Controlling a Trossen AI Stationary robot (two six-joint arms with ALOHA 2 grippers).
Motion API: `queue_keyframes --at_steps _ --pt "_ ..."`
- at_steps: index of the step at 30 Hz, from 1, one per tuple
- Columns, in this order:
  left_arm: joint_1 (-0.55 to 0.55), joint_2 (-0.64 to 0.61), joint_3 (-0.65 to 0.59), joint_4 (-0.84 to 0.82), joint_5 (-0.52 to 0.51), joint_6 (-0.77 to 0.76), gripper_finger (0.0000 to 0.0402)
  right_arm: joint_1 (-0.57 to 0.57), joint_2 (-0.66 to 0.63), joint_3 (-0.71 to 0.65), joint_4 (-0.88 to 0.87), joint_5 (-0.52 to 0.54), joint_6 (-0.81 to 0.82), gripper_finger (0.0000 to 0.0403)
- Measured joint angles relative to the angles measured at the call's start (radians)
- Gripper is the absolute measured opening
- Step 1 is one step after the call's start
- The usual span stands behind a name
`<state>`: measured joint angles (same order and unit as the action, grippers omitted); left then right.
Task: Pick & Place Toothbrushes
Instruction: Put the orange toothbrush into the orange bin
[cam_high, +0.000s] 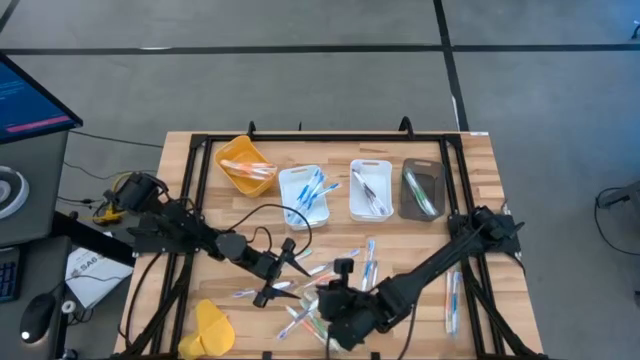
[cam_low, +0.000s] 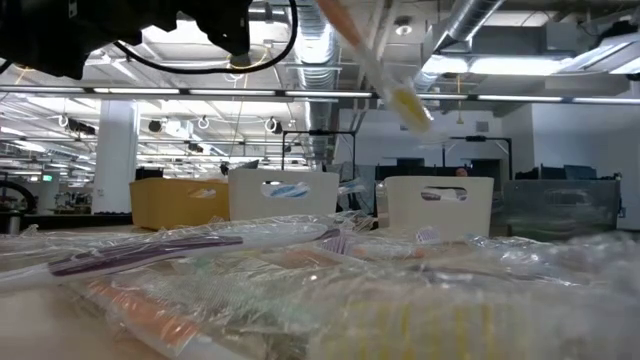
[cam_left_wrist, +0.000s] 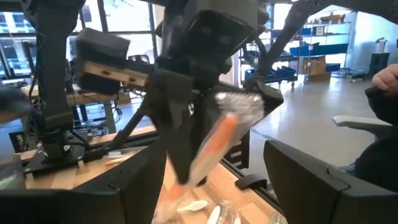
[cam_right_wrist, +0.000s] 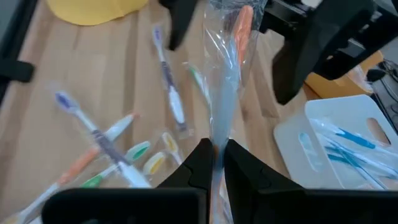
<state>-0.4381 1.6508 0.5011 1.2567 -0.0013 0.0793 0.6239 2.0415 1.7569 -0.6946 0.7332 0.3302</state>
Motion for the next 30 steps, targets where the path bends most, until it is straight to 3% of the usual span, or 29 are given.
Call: queue_keyframes --at_steps 15,30 --pt "0.0 0.0 0.0 -0.011 -0.001 -0.047 0.025 -0.061 0.0 0.0 0.053 -0.03 -0.069 0.0025" --pt "0.001 0.0 0.0 -0.012 -0.029 -0.054 0.0103 -0.063 0.0 0.0 0.055 -0.082 -0.06 0.0026"
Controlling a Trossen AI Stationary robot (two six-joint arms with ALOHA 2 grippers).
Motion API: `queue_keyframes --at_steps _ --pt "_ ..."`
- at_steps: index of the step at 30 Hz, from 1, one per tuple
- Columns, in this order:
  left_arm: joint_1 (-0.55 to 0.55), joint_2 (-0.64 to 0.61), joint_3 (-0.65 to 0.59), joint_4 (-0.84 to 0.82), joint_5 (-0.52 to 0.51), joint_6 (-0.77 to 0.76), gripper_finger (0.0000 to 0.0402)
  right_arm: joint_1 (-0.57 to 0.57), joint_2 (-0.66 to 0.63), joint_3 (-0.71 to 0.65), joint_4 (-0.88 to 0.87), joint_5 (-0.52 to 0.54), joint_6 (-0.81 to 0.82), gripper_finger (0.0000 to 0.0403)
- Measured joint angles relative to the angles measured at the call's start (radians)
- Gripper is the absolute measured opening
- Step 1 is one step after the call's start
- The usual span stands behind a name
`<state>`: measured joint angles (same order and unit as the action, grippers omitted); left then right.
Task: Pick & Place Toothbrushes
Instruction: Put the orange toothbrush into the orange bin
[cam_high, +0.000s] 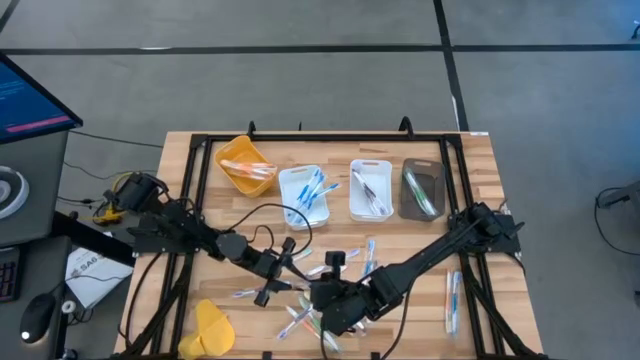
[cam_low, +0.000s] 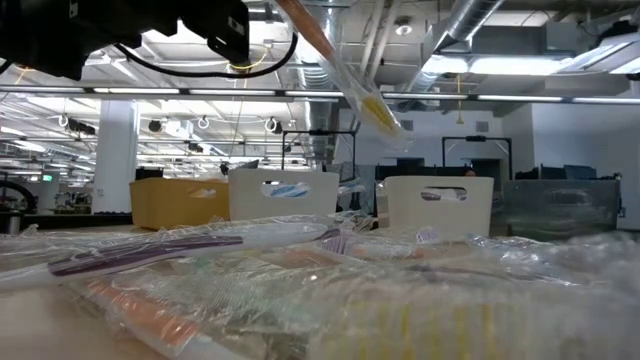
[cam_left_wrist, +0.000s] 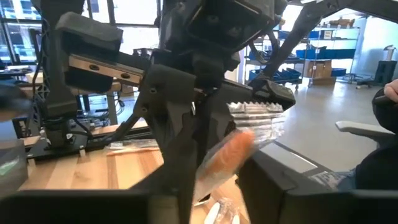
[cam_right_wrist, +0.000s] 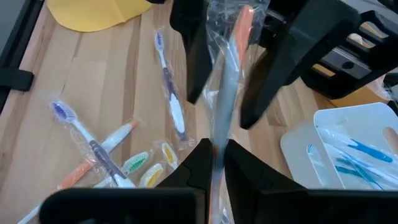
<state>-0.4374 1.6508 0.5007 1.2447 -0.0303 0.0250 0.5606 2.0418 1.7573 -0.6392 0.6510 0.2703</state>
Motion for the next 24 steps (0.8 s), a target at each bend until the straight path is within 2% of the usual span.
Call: queue_keyframes --at_steps 4,6,16,21,24 --pt "0.001 0.0 0.0 -0.008 -0.011 0.007 0.0037 -0.001 0.0 0.0 -0.001 -0.004 0.024 0.003" --pt "0.002 0.0 0.0 -0.009 -0.019 0.017 0.0017 -0.001 0.0 0.0 -0.004 -0.004 0.027 0.0037" --pt "0.0 0.0 -0.001 -0.039 -0.048 0.024 0.0017 -0.001 0.001 0.0 -0.014 -0.011 0.081 0.0088" --pt "0.0 0.0 -0.001 -0.039 -0.048 0.025 0.0017 0.0 0.001 0.001 -0.02 -0.025 0.138 0.0148" --pt "0.0 0.0 -0.002 -0.041 -0.048 0.025 0.0017 0.0 0.001 0.002 -0.081 -0.048 0.157 0.0184"
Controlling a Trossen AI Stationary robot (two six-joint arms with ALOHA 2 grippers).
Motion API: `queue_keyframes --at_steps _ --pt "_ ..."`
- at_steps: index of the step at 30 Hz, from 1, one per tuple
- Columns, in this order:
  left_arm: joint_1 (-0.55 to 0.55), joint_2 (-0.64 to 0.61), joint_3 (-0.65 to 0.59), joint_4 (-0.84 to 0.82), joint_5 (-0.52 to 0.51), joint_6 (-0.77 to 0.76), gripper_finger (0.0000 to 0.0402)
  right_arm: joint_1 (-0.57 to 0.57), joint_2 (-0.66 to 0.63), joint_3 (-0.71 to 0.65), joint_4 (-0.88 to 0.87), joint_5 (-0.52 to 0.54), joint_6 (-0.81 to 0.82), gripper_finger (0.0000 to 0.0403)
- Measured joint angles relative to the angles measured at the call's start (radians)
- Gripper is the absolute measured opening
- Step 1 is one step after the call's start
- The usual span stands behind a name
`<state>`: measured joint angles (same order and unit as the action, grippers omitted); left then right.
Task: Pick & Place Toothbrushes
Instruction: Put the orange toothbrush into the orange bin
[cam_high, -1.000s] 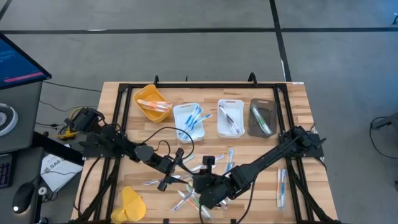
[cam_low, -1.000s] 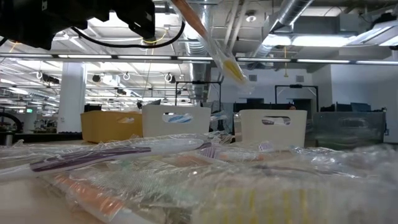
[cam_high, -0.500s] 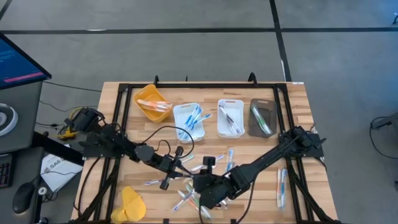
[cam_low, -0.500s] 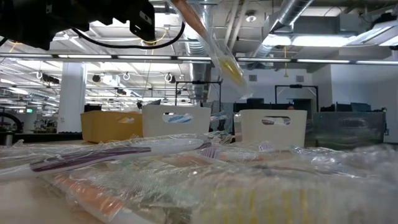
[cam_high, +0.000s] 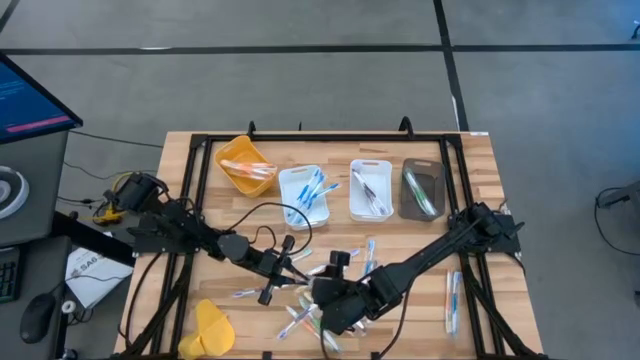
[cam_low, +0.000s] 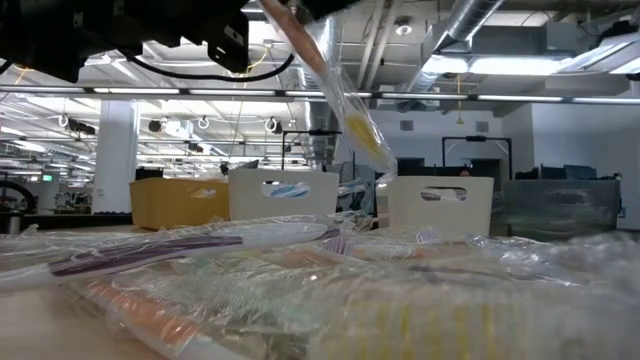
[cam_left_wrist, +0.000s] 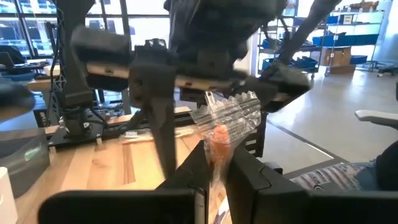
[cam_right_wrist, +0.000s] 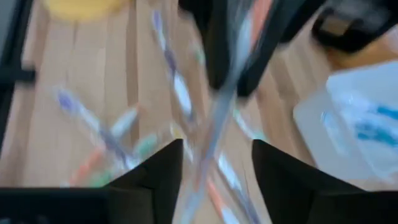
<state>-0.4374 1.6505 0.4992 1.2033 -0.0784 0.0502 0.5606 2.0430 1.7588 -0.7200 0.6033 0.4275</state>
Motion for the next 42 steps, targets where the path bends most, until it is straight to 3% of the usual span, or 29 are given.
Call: queue_keyframes --at_steps 3,6,10,15,19,23,26,31,36,42 --pt "0.0 0.0 0.0 -0.005 0.0 0.021 0.0017 0.009 0.0 0.0 -0.121 -0.039 0.052 0.0213" --pt "0.0 0.0 0.0 -0.02 0.0 0.029 0.0017 0.028 -0.011 0.0 -0.277 -0.042 0.238 0.023" --pt "0.0 0.0 0.0 -0.022 0.0 0.045 0.0017 0.066 -0.042 0.0 -0.508 -0.053 0.426 0.0234" --pt "0.005 -0.002 0.0 -0.044 -0.007 0.065 0.0017 0.133 -0.112 -0.035 -0.658 -0.039 0.565 0.0234" --pt "0.013 -0.047 -0.001 -0.117 -0.056 0.056 0.0017 0.215 -0.207 -0.144 -0.61 0.038 0.661 0.0234" --pt "0.012 -0.143 -0.001 -0.171 -0.08 0.047 0.0017 0.299 -0.294 -0.3 -0.47 0.169 0.697 0.0234" --pt "0.01 -0.241 -0.001 -0.257 -0.146 0.046 0.0017 0.338 -0.348 -0.428 -0.351 0.21 0.697 0.0234" --pt "0.013 -0.406 0.001 -0.369 -0.365 0.14 0.0017 0.353 -0.417 -0.626 -0.204 0.266 0.692 0.0234" --pt "0.016 -0.571 0.06 -0.647 -0.648 0.214 0.0017 0.354 -0.497 -0.788 -0.117 0.309 0.689 0.0234" --pt "0.053 -0.67 0.171 -0.959 -0.808 0.252 0.0017 0.337 -0.605 -0.89 -0.09 0.321 0.65 0.0234"
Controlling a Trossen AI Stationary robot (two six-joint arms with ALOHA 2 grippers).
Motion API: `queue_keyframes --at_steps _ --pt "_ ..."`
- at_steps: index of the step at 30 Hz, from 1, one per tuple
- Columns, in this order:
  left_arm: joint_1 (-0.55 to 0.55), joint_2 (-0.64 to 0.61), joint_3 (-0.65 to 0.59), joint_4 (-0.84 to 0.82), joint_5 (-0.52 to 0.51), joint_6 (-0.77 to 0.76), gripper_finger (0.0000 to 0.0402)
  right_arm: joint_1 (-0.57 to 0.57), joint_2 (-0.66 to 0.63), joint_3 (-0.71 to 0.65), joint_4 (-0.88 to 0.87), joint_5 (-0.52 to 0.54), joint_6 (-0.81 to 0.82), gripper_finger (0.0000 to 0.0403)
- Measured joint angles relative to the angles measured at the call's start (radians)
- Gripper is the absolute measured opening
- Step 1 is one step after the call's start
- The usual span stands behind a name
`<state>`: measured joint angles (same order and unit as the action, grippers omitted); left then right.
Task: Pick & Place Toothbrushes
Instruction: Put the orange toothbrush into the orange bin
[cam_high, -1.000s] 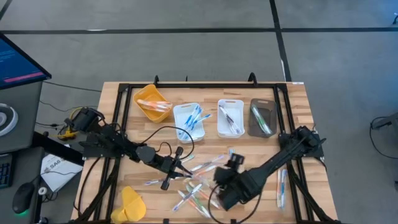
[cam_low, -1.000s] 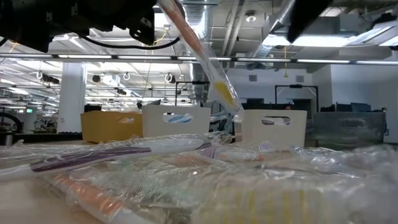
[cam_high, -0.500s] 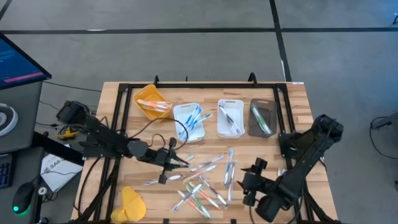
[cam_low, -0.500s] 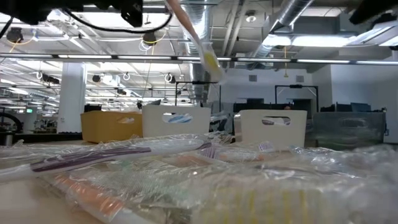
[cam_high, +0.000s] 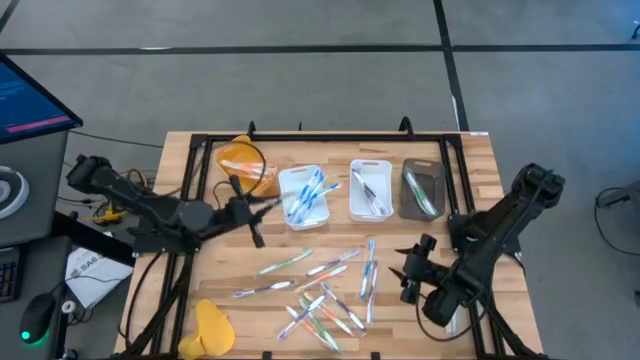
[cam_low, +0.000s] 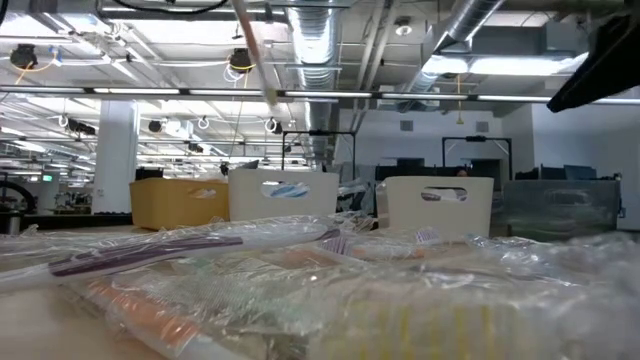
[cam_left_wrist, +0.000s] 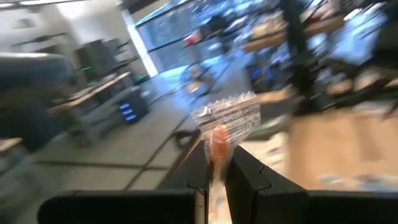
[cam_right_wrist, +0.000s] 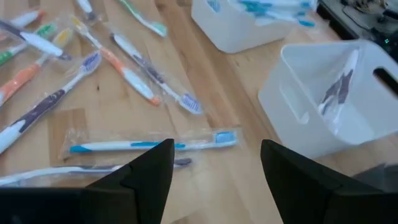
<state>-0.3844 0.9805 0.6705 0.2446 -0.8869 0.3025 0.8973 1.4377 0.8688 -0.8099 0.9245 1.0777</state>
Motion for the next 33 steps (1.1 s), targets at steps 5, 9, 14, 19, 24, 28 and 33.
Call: queue_keyframes --at_steps 5,9,14,19,24,28,33 --pt "0.078 -0.001 0.034 -0.125 -0.061 0.038 0.0017 -0.037 -0.097 -0.034 0.099 0.0 -0.177 0.0234" --pt "0.157 0.002 0.038 -0.219 -0.065 0.117 0.0017 -0.064 -0.139 -0.034 0.188 0.001 -0.339 0.0234" --pt "0.253 0.002 0.037 -0.342 -0.072 0.203 0.0017 -0.108 -0.15 -0.034 0.246 -0.001 -0.494 0.0234" --pt "0.324 0.002 0.037 -0.43 -0.073 0.224 0.0017 -0.192 -0.152 -0.034 0.183 -0.017 -0.528 0.0234" --pt "0.35 0.002 0.037 -0.494 -0.069 0.292 0.0017 -0.288 -0.222 -0.035 -0.007 -0.033 -0.44 0.0234" --pt "0.378 0.002 0.039 -0.566 -0.048 0.284 0.0017 -0.331 -0.317 -0.038 -0.096 -0.029 -0.4 0.0234" --pt "0.426 0.002 0.116 -0.831 0.109 0.1 0.0017 -0.362 -0.481 -0.116 -0.078 -0.026 -0.482 0.0234"
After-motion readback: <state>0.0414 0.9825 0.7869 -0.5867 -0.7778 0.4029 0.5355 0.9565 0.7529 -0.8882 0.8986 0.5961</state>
